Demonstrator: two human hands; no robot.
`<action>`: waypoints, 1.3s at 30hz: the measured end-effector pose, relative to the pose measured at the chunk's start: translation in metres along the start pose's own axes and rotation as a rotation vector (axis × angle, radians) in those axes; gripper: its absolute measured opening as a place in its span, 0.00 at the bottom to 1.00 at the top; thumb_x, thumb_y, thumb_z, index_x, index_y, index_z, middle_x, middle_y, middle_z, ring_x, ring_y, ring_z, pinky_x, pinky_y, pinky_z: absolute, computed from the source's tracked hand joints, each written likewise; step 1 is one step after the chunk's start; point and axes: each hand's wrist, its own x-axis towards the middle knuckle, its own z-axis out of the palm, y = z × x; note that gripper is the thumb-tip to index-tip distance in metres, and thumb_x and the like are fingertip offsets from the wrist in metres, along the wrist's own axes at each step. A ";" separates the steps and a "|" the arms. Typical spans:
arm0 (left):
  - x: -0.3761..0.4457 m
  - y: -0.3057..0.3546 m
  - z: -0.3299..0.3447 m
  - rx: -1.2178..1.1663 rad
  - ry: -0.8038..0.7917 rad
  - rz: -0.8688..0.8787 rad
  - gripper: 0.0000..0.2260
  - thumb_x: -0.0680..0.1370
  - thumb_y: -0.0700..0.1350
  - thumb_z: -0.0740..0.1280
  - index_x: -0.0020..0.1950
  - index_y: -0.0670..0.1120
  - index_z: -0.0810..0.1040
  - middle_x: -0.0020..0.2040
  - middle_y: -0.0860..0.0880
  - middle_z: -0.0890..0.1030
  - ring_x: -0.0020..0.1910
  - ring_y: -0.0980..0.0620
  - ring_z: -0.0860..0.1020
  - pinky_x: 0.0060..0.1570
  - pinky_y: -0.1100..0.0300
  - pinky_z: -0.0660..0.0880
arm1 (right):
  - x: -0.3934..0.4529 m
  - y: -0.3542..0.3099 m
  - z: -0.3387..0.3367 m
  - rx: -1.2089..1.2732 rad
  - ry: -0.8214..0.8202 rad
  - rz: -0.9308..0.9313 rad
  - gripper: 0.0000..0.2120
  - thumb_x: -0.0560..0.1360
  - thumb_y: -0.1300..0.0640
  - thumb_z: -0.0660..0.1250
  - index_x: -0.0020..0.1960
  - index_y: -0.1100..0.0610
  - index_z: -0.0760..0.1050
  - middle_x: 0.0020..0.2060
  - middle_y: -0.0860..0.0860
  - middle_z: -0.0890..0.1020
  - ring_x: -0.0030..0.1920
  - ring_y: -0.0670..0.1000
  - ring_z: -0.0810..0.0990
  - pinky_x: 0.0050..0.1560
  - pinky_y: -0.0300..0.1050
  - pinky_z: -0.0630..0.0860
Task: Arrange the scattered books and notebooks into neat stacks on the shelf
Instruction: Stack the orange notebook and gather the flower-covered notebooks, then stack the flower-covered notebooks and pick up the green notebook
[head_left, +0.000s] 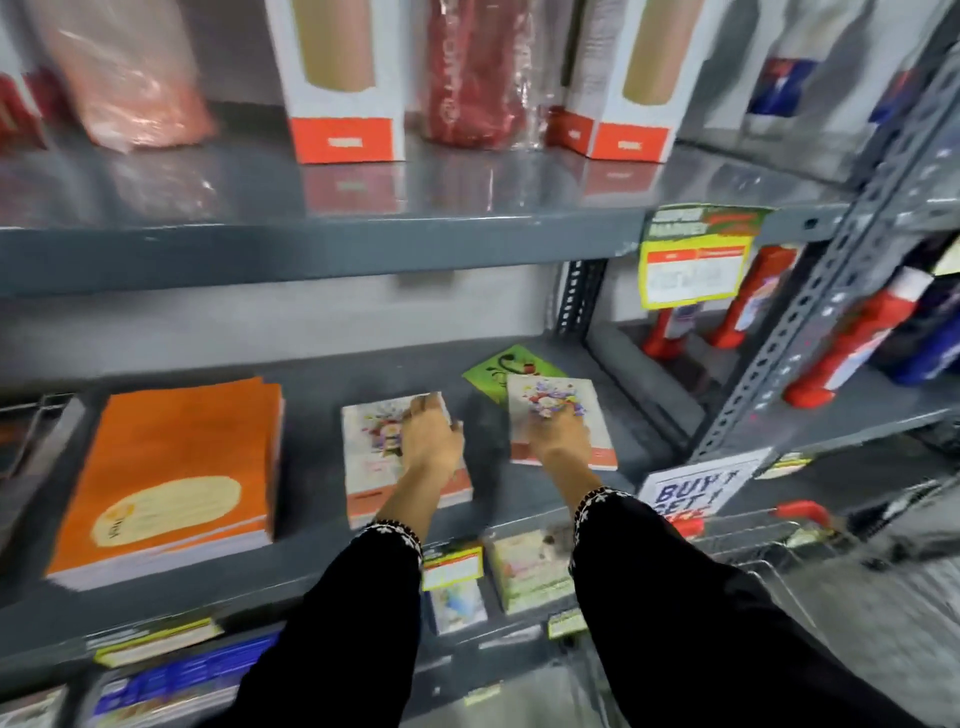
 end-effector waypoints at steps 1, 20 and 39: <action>0.002 0.015 0.011 -0.028 -0.026 -0.013 0.20 0.77 0.42 0.64 0.68 0.38 0.69 0.66 0.37 0.73 0.66 0.40 0.70 0.66 0.50 0.68 | 0.010 0.008 -0.007 -0.027 -0.005 0.033 0.26 0.76 0.49 0.63 0.68 0.63 0.67 0.67 0.61 0.73 0.67 0.59 0.71 0.70 0.50 0.67; 0.014 0.051 0.049 -0.060 -0.088 -0.136 0.12 0.73 0.37 0.65 0.56 0.36 0.76 0.57 0.35 0.79 0.59 0.37 0.75 0.59 0.49 0.75 | 0.054 0.026 -0.027 0.182 -0.214 0.175 0.28 0.70 0.48 0.72 0.62 0.64 0.74 0.62 0.59 0.79 0.64 0.58 0.77 0.65 0.49 0.74; -0.037 -0.086 -0.032 -0.082 0.181 -0.428 0.17 0.74 0.43 0.63 0.60 0.37 0.75 0.61 0.35 0.75 0.61 0.37 0.71 0.61 0.50 0.70 | -0.039 -0.062 0.061 -0.019 -0.416 -0.099 0.13 0.67 0.59 0.67 0.48 0.65 0.76 0.53 0.60 0.81 0.59 0.58 0.79 0.51 0.46 0.78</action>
